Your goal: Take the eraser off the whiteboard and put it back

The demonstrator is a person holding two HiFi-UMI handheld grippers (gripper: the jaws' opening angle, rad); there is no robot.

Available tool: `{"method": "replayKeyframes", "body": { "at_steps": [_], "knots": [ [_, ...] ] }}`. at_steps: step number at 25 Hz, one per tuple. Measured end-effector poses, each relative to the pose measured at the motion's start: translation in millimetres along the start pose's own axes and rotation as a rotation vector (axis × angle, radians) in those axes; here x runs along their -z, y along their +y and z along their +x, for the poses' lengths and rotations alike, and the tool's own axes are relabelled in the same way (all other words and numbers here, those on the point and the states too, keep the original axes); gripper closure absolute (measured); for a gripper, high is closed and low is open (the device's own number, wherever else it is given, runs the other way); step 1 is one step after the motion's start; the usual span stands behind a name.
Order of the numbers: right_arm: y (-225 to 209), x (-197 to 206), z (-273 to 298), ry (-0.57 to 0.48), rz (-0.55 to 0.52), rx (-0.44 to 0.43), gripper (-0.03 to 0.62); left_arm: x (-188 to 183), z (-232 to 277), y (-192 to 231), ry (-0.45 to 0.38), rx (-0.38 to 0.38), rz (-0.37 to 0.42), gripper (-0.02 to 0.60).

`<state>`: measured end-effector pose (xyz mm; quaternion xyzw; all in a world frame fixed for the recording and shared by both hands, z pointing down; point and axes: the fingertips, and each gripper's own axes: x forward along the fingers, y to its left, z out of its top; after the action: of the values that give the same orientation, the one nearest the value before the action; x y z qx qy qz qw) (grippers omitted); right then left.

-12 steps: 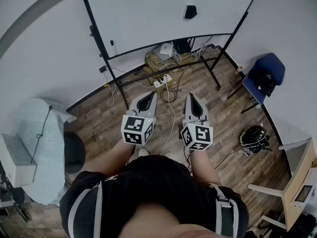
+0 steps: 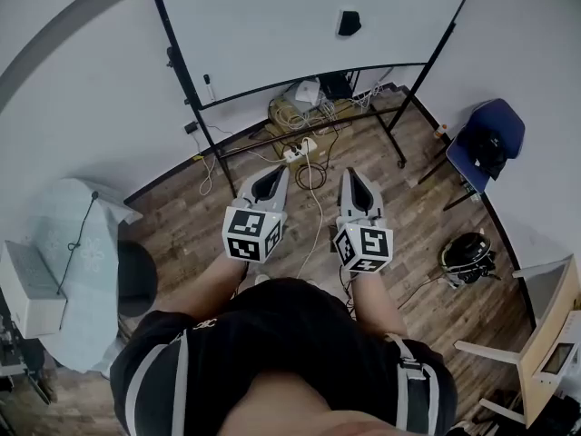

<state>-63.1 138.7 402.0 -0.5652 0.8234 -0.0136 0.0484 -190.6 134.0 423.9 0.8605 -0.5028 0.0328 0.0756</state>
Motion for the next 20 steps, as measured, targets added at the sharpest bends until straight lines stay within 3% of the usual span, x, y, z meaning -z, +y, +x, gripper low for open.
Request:
{"method": "replayKeyframes", "body": {
  "at_steps": [10, 20],
  "knots": [
    [-21, 0, -17, 0.015, 0.001, 0.027, 0.589, 2, 13, -29, 0.008, 0.038, 0.006, 0.572],
    [-62, 6, -40, 0.033, 0.003, 0.021, 0.589, -1, 31, -56, -0.025, -0.005, 0.007, 0.572]
  ]
}}
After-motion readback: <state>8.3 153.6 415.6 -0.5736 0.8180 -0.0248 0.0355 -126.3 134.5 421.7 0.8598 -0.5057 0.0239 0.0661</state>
